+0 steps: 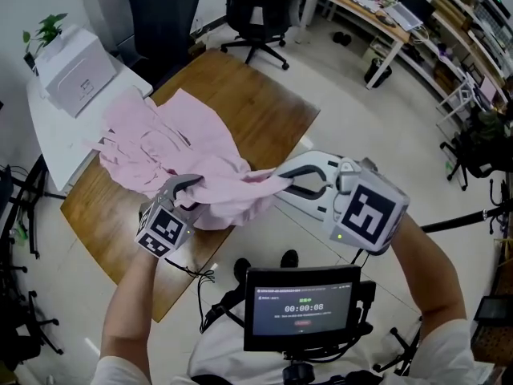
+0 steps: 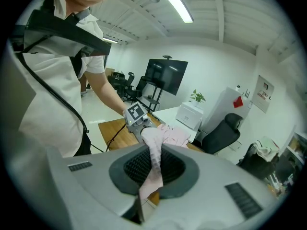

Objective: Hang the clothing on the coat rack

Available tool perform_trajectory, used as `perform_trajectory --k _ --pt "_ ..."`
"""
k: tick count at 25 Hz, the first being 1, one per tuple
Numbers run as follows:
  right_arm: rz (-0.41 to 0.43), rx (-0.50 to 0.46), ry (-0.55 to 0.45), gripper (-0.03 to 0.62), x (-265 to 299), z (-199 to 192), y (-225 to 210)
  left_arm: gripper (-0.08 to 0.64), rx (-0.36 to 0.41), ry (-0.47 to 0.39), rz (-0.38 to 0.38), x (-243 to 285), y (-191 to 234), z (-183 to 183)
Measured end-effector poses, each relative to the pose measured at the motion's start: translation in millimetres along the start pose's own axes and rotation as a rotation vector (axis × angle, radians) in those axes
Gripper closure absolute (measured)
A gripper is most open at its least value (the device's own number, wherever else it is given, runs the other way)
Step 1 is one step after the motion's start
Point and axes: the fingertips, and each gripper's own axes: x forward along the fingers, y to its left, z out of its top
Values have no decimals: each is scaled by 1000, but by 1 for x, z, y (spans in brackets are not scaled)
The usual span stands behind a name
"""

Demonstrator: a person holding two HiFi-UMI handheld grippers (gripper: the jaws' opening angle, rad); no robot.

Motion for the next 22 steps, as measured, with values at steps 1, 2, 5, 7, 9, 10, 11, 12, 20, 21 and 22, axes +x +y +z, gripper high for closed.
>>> perform_trajectory --k 1,2,5,7,9,10,11,12,20,21,22 --pt "-7 0 0 581 0 0 0 452 4 -19 1 2 -1 6" --pt "-15 0 -1 581 -2 0 0 539 2 -42 0 3 -2 13" --pt "-57 4 -13 581 -11 1 -5 543 -60 -149 -19 -5 -2 41" --pt "-99 9 -28 581 -20 4 -13 543 -109 -230 -24 -16 4 63" --pt "-150 26 -51 581 -29 7 -23 545 -141 -294 -25 -28 12 84" --pt "-176 40 -64 581 -33 10 -28 545 -153 -318 -27 -33 16 93" --pt "-202 53 -78 581 -37 12 -33 545 -166 -339 -29 -39 20 101" --pt "-228 63 -92 581 -43 15 -37 545 -181 -361 -32 -44 23 110" --pt "-499 156 -205 581 -114 34 -79 545 -229 -516 -23 -65 37 182" --pt "-524 156 -217 581 -123 37 -83 545 -226 -537 -29 -66 37 193" --pt "-547 153 -229 581 -133 40 -87 545 -222 -556 -36 -66 37 204"
